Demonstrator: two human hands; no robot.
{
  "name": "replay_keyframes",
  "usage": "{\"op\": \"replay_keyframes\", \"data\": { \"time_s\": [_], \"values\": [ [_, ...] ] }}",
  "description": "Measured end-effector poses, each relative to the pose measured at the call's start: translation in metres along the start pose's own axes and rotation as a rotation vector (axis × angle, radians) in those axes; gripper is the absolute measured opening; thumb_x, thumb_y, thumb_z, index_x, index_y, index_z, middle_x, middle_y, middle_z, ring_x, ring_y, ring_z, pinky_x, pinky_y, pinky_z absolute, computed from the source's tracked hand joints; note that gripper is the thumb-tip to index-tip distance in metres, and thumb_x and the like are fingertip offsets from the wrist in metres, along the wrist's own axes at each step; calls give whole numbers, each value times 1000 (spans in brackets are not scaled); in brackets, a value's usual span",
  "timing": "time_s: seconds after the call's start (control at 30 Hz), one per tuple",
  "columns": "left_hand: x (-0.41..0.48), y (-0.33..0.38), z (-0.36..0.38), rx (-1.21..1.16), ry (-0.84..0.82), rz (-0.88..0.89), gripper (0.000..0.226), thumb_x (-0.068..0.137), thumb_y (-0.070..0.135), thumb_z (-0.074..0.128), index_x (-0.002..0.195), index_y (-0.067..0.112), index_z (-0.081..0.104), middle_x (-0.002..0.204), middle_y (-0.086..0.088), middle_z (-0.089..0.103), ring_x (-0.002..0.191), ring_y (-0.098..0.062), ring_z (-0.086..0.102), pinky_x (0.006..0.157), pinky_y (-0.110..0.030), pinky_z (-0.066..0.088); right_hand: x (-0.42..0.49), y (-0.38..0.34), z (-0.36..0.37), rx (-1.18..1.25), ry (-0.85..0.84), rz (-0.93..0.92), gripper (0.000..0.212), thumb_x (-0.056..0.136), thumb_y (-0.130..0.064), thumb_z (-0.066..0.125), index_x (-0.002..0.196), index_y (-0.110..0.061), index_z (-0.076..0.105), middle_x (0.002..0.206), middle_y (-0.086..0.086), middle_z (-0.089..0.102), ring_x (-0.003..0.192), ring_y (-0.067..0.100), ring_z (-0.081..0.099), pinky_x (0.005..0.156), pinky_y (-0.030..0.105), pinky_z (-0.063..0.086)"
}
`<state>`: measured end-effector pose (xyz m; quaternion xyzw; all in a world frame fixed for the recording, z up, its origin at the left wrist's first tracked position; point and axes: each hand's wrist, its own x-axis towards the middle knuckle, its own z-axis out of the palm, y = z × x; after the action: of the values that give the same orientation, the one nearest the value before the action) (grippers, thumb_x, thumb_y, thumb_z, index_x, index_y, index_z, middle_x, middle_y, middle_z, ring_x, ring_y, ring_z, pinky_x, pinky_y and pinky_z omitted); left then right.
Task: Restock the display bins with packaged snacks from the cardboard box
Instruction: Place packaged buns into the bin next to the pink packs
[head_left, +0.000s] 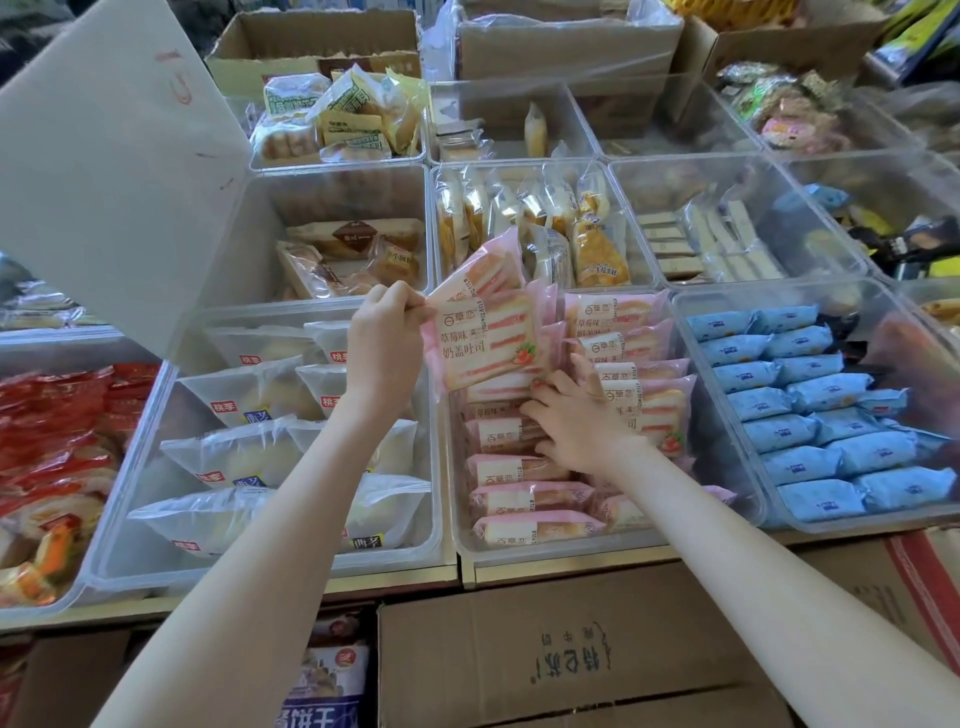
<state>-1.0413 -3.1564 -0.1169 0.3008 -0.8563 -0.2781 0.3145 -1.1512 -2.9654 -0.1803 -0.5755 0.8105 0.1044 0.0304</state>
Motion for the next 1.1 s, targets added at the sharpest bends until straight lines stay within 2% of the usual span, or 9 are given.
{"op": "replay_keyframes", "data": {
  "time_s": [0.1, 0.23, 0.33, 0.53, 0.63, 0.7, 0.83, 1.0, 1.1],
  "values": [
    [-2, 0, -7, -37, 4, -5, 10, 89, 4, 58, 83, -2, 64, 85, -11, 55, 76, -20, 48, 66, -25, 35, -14, 12, -5, 163, 60, 83, 42, 94, -36, 47, 135, -24, 46, 137, -7, 44, 137, 18, 24, 112, 52, -12],
    [-6, 0, -11, -46, -6, 31, 10, 90, 3, 58, 83, -1, 64, 86, -15, 59, 76, -23, 51, 65, -32, 43, -19, 27, -13, 369, 256, 330, 30, 95, -30, 48, 125, -30, 50, 131, -9, 50, 131, 18, 30, 112, 44, -1],
    [-8, 3, -12, -38, 35, 55, 10, 89, 3, 58, 83, -1, 65, 86, -14, 59, 75, -21, 50, 64, -30, 40, 0, 32, -25, 497, 307, 391, 31, 96, -33, 47, 126, -30, 50, 129, -9, 53, 129, 18, 34, 111, 43, 4],
    [-11, -4, -15, -74, 62, 36, 9, 86, 1, 59, 80, -1, 65, 87, -12, 61, 76, -21, 52, 66, -31, 43, 38, 45, -28, 511, 13, 463, 44, 92, -29, 48, 135, -24, 42, 132, 1, 51, 132, 23, 29, 109, 47, 11],
    [-13, -7, -15, -79, 63, 26, 10, 86, 0, 60, 77, 0, 64, 83, -10, 58, 74, -18, 49, 64, -28, 39, 41, 45, -20, 502, 88, 449, 45, 88, -17, 50, 132, -22, 44, 127, -1, 53, 129, 22, 32, 109, 45, 12],
    [-13, -8, -15, -110, 63, 8, 10, 86, 1, 60, 76, 1, 63, 82, -7, 57, 74, -22, 51, 64, -32, 43, 42, 45, -17, 513, 148, 450, 42, 86, -13, 50, 127, -23, 47, 123, -4, 54, 126, 21, 33, 106, 42, 13],
    [-12, -9, -14, -142, 68, -4, 11, 86, 2, 60, 75, 1, 62, 82, -3, 56, 76, -25, 54, 67, -43, 50, 45, 47, -19, 549, 156, 423, 32, 88, -16, 54, 118, -26, 54, 116, -7, 56, 123, 19, 35, 105, 41, 13],
    [-11, -14, -14, -182, 100, -46, 12, 85, -1, 59, 73, 2, 60, 78, 3, 54, 77, -23, 53, 69, -48, 52, 53, 51, -19, 422, 42, 435, 30, 90, -26, 52, 120, -21, 53, 128, -1, 49, 127, 24, 31, 109, 48, 15],
    [-12, -11, -17, -217, 127, -85, 14, 85, -2, 59, 73, 6, 62, 76, 14, 51, 77, -20, 52, 72, -47, 51, 55, 53, -19, 436, 124, 462, 18, 92, -21, 50, 107, -19, 60, 120, 2, 51, 121, 24, 35, 101, 41, 21]
  ]
}}
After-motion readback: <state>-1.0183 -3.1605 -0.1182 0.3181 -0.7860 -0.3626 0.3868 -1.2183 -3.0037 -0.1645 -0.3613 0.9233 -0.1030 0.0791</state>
